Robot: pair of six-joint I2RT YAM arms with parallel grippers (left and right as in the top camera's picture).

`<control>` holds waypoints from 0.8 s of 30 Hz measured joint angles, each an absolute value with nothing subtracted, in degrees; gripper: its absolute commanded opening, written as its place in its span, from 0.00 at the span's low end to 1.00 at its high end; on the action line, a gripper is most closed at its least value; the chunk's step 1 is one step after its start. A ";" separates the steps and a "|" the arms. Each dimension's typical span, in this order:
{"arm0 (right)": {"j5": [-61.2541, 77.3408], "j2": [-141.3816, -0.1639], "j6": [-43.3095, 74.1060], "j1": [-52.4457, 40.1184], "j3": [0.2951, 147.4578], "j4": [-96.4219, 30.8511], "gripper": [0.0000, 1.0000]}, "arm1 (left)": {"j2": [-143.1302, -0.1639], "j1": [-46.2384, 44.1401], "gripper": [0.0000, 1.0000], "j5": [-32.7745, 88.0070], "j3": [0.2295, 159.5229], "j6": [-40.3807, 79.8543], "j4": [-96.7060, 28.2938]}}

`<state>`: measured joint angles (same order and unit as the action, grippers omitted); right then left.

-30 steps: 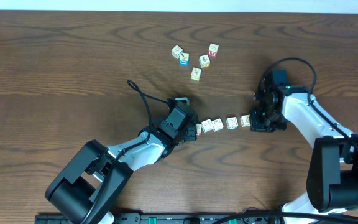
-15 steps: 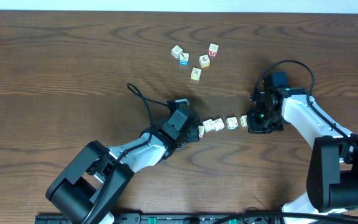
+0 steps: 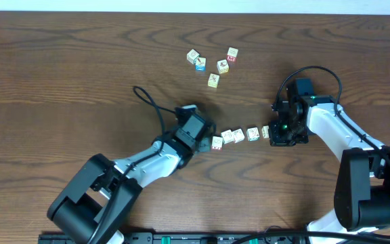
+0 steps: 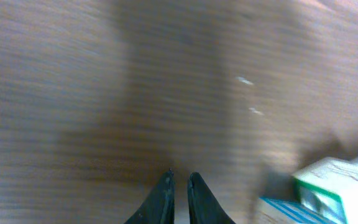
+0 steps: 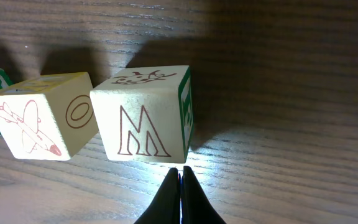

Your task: Lift 5 blocks

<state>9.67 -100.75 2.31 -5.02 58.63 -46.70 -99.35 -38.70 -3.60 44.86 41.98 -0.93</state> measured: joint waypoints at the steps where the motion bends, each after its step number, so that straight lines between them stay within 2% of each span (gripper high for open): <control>1: 9.67 -100.75 2.31 -5.02 58.63 -46.70 0.01 | -99.22 -37.98 0.08 -3.99 44.97 41.82 -1.69; 11: 9.69 -100.75 2.31 -5.02 58.63 -46.68 0.01 | -98.30 -36.93 0.07 0.54 45.89 32.49 -7.68; 24: 9.04 -100.75 2.44 -5.02 58.61 -43.83 0.01 | -98.04 -38.59 0.08 20.95 45.76 28.05 -11.73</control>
